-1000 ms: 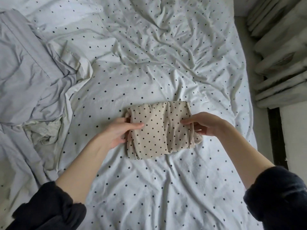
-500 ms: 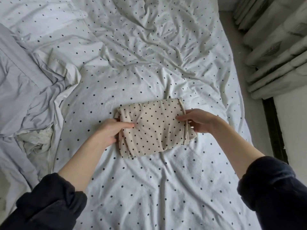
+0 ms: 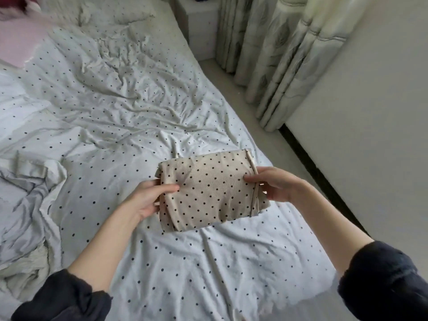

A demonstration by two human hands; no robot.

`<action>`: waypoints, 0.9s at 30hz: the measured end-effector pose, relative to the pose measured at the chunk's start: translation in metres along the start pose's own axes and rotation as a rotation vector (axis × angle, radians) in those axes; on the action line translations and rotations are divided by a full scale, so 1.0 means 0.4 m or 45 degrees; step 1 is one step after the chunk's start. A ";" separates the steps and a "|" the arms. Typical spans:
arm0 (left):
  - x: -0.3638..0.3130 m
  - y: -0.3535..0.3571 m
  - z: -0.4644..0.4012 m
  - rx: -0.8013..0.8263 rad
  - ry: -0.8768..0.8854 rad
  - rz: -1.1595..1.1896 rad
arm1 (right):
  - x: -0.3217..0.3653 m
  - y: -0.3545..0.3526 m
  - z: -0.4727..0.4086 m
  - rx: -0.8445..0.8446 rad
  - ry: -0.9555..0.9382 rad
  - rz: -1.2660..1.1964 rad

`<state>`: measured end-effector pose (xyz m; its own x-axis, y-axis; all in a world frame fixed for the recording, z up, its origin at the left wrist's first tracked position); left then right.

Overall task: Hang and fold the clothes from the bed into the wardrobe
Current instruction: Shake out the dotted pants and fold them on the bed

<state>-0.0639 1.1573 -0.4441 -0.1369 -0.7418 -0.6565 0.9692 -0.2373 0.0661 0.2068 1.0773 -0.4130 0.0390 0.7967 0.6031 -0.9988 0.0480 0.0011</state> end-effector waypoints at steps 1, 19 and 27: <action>-0.008 0.044 0.028 0.092 0.011 -0.061 | -0.033 -0.024 0.076 -0.079 -0.023 -0.052; 0.475 0.693 0.794 1.408 -0.150 -1.026 | -0.971 0.183 1.221 -1.162 -0.087 -1.177; 0.847 0.834 1.214 1.874 -0.264 -1.419 | -1.335 0.448 1.588 -1.546 -0.096 -1.619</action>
<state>0.1138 0.5222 -0.2794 -0.6359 0.0913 -0.7664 -0.4954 -0.8097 0.3146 -0.0110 0.2776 -0.2281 0.6708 -0.1134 0.7329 0.2325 0.9706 -0.0626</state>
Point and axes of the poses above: each hand's wrist, its own z-axis away from the middle knuckle, its own y-axis out of the palm, x = y × z, the point moved 7 cm from there along -z, towards the middle knuckle, and after that the axes turned 5 degrees about z, right-handed, at the moved point
